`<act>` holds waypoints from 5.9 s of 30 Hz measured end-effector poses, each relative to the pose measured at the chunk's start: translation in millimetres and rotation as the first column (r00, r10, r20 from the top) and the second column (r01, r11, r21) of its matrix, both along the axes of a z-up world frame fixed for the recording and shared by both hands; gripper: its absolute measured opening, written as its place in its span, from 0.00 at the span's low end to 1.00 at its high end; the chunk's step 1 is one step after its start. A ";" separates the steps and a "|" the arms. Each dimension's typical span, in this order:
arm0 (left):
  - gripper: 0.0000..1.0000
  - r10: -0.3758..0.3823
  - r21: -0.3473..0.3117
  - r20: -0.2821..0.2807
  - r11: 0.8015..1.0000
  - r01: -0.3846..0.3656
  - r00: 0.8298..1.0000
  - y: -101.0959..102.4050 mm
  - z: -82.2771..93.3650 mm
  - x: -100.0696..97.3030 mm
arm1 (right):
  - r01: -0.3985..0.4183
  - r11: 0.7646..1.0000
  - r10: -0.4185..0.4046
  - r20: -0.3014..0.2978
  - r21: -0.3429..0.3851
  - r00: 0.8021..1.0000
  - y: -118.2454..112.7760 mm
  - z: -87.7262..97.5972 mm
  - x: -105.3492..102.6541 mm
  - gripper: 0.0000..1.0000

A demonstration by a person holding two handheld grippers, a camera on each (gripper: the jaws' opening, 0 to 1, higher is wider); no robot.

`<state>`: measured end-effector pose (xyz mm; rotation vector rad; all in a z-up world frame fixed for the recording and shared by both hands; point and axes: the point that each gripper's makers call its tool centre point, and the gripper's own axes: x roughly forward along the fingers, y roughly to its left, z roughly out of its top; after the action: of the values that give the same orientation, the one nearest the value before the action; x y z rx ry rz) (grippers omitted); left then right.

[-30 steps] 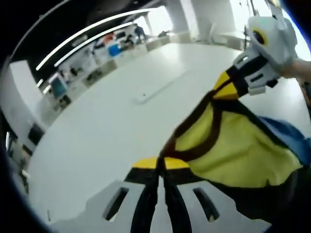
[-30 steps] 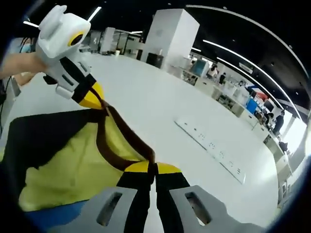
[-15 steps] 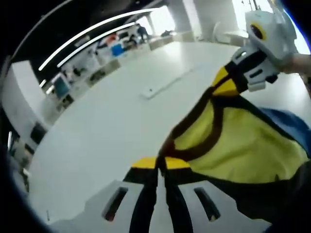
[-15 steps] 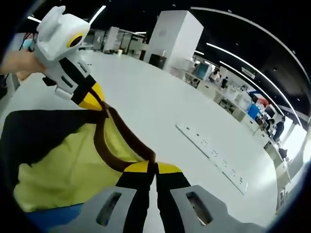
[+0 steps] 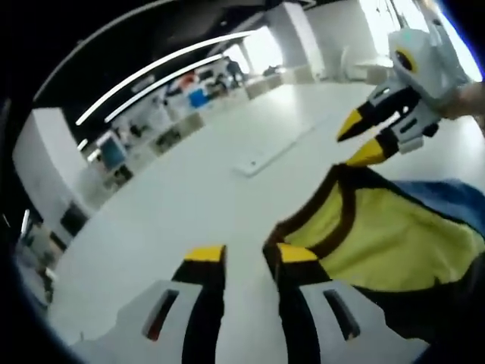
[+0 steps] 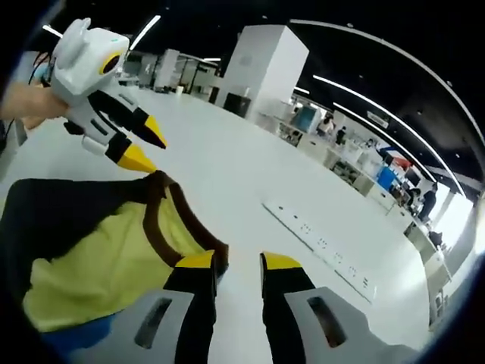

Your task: Fold the garment on the visible template until the final outline fits inside the template.

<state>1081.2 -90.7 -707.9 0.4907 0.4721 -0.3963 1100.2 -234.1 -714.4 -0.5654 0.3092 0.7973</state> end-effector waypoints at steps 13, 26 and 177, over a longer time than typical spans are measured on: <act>0.44 -0.026 -0.065 0.036 0.998 0.028 0.999 -14.9 43.9 -33.6 | -0.030 0.999 0.030 -0.009 0.039 1.000 1.6 27.2 -33.7 0.45; 0.59 -0.059 -0.126 0.106 0.989 0.072 0.993 -30.4 97.2 -104.7 | -0.047 0.996 0.047 0.007 0.069 0.999 -10.3 66.2 -99.4 0.66; 0.00 0.054 0.013 0.110 0.998 -0.056 0.992 11.2 105.2 -286.4 | -0.092 0.850 0.313 -0.357 0.518 0.880 32.8 114.7 -357.6 0.08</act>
<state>794.8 -79.5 -602.7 0.5110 0.3815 -0.3113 742.6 -201.4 -599.7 0.0716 0.4372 1.1711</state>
